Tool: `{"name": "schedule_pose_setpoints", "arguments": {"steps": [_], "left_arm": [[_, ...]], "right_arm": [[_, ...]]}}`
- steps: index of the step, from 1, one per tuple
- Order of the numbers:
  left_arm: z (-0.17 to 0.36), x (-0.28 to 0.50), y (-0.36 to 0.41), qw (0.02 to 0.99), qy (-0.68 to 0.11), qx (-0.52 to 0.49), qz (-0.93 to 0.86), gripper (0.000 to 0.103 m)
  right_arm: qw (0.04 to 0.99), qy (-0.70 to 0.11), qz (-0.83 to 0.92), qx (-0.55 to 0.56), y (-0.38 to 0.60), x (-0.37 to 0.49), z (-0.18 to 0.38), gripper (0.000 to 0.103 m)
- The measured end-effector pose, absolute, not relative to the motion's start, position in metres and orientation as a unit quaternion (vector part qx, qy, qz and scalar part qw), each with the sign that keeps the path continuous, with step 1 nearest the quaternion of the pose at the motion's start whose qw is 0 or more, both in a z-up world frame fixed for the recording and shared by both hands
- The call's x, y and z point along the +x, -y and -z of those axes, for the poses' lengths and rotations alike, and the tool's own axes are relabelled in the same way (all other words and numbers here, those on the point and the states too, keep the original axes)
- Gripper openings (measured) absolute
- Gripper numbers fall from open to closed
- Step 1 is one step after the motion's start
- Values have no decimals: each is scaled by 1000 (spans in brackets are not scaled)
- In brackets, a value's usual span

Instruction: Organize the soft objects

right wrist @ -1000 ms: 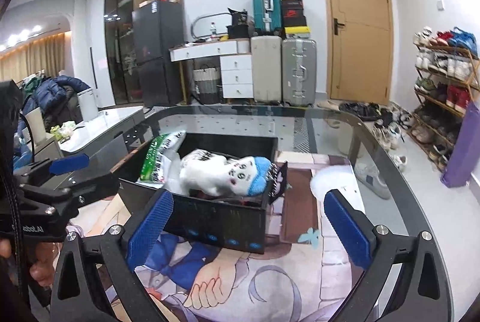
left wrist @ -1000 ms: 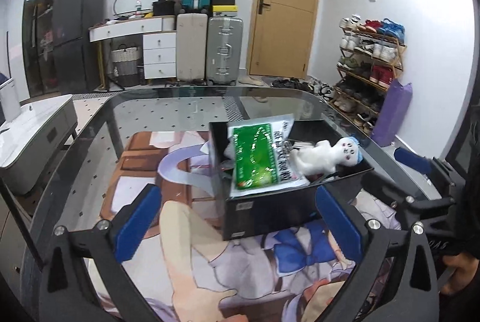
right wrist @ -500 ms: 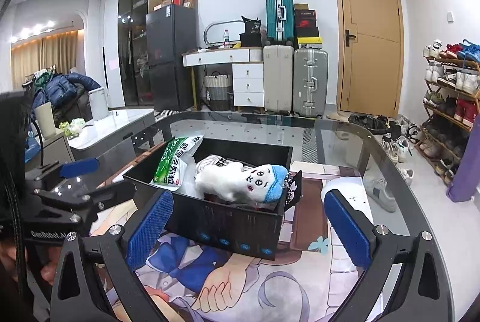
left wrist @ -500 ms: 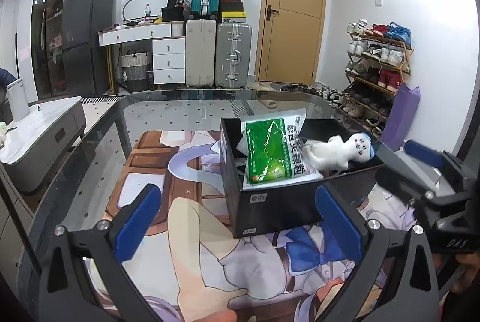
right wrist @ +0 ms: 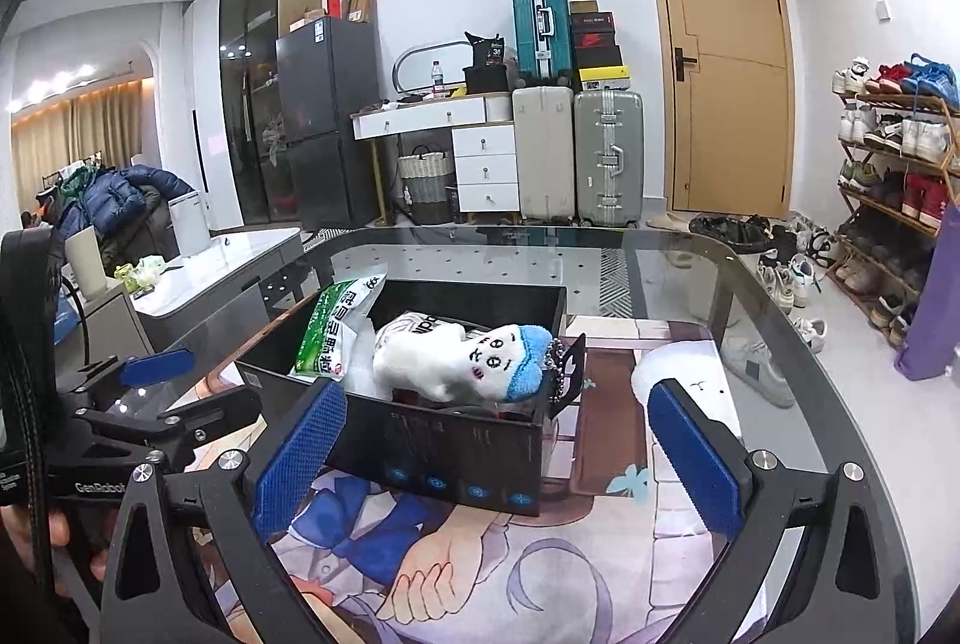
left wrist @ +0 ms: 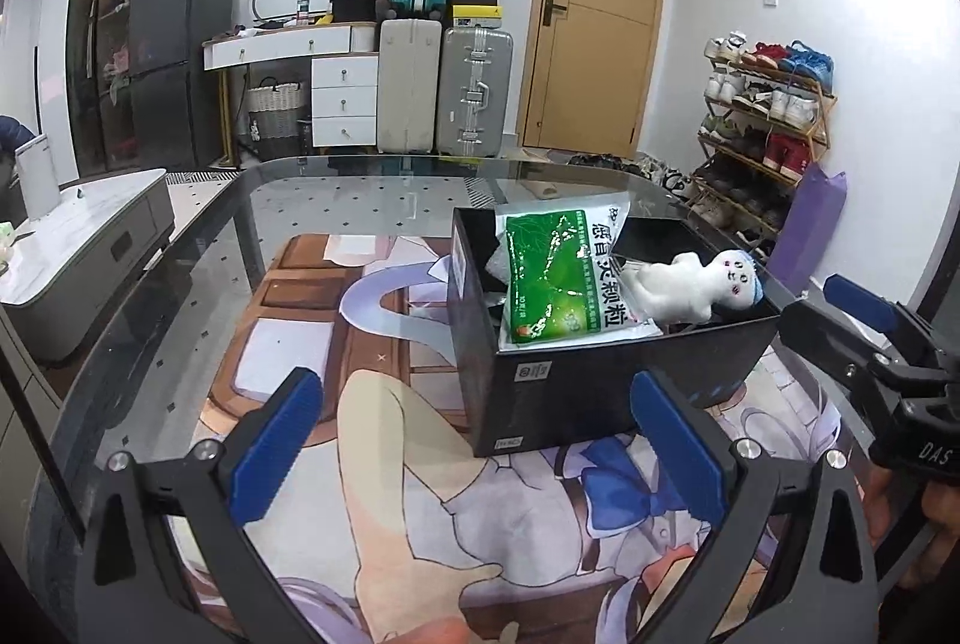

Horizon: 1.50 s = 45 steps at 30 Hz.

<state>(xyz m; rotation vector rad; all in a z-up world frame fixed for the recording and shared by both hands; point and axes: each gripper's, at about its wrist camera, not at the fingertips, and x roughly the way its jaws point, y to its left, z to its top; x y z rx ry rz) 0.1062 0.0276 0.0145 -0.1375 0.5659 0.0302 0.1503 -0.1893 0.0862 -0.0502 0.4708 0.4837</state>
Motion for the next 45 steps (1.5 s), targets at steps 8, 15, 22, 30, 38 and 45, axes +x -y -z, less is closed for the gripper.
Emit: {"name": "schedule_pose_setpoints", "arguments": {"steps": [8,15,22,30,38,45], "left_arm": [[-16,104,-32,959,-271,-75,-19,103],[-17,104,-30,960,-270,-74,-20,103],[-18,103,-29,960,-271,-71,-23,103],[-19,102,-28,960,-270,-70,-23,103],[-19,102,-29,960,-269,-72,-24,103],[-19,102,-29,960,-269,-73,-24,103]], "right_arm": [[945,-221,-238,-34,186,145,-86,102],[946,-221,-236,-34,185,144,-86,102],[946,-217,-237,-37,184,144,-86,102],[947,-215,-234,-36,183,141,-87,102],[948,-213,-234,-36,183,138,-89,102],[948,-213,-233,-37,183,138,-88,102]]}}
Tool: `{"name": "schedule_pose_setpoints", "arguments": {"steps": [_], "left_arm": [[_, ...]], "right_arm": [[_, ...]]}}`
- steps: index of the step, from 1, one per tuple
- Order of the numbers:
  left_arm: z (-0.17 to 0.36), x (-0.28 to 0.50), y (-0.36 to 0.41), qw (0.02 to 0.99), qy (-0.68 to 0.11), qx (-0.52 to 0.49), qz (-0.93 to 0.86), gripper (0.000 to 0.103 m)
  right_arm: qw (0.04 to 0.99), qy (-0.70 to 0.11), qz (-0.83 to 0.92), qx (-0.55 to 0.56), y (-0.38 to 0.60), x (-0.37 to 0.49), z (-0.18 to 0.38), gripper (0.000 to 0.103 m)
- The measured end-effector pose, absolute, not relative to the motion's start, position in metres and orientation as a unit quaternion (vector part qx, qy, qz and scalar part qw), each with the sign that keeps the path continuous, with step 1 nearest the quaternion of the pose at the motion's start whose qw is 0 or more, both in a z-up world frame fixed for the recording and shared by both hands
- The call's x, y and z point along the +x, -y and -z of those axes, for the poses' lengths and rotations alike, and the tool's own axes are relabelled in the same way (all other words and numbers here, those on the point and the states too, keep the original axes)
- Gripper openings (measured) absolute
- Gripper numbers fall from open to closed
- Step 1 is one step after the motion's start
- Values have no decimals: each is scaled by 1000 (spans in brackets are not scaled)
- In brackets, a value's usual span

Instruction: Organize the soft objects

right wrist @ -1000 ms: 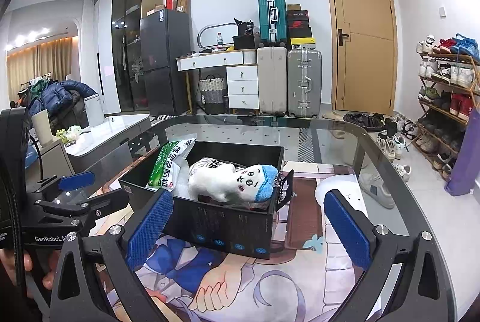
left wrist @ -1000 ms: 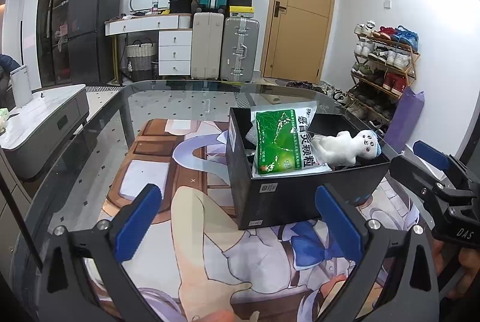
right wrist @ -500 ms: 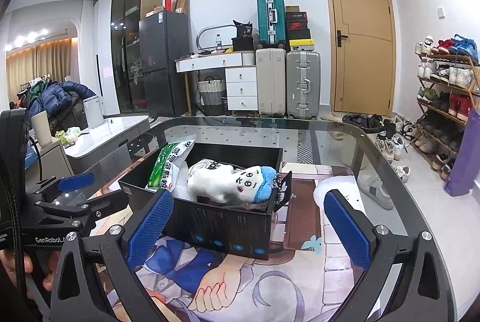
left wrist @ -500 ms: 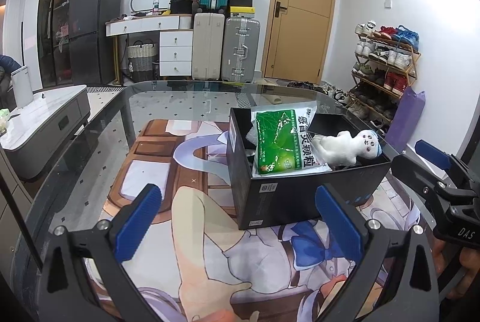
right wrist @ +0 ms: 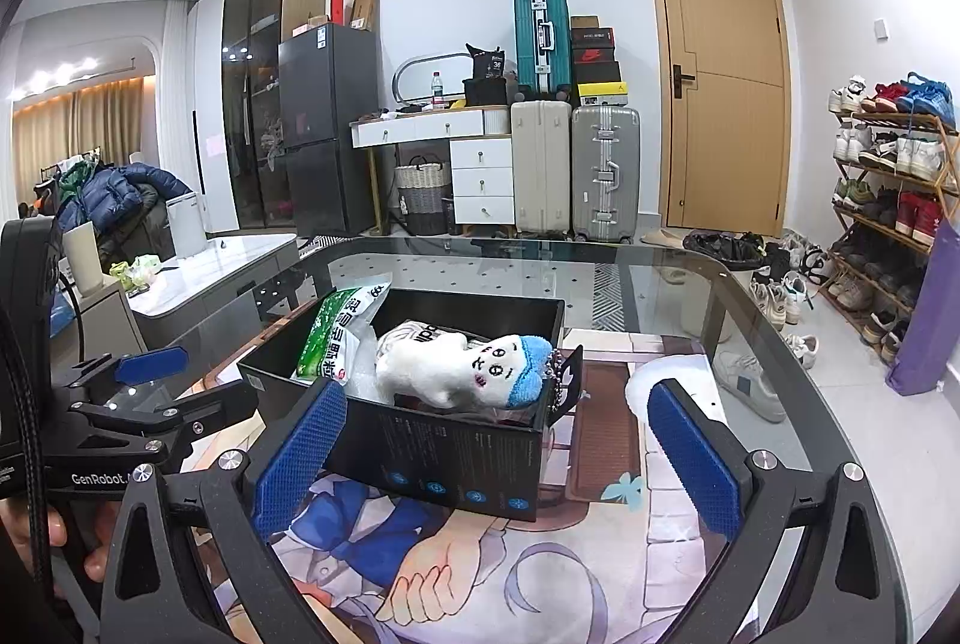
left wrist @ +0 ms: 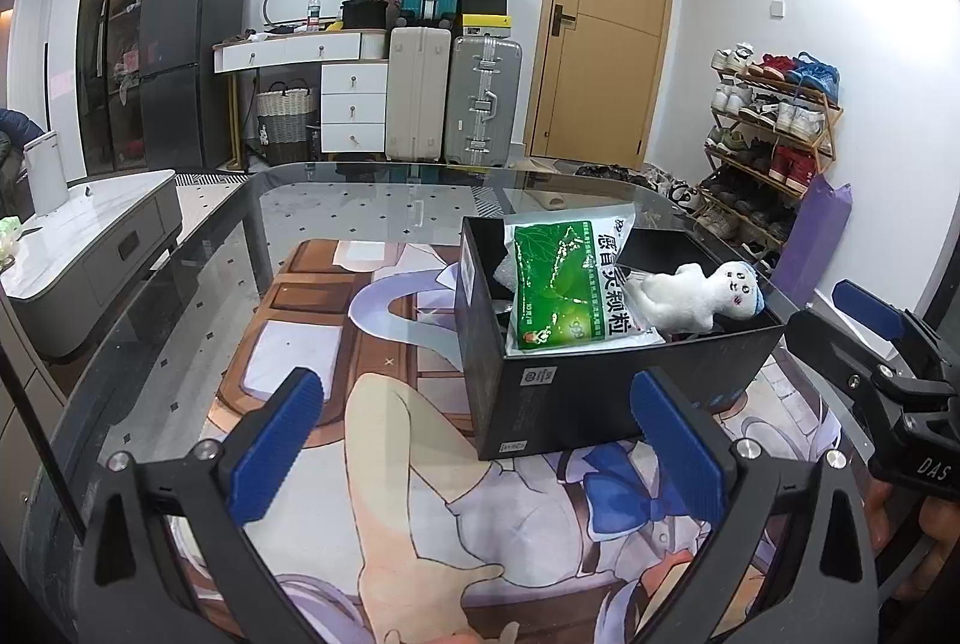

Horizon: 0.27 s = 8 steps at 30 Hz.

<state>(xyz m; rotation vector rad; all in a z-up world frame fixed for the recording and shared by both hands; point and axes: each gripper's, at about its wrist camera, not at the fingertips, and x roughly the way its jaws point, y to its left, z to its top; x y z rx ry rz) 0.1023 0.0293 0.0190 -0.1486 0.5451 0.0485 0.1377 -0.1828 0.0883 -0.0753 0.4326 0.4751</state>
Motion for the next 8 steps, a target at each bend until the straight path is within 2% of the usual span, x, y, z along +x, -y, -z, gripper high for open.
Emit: {"name": "schedule_pose_setpoints", "arguments": {"steps": [8], "left_arm": [[-19,103,-31,959,-271,-79,-28,103]], "right_arm": [[948,-213,-234,-36,183,138,-88,102]]}}
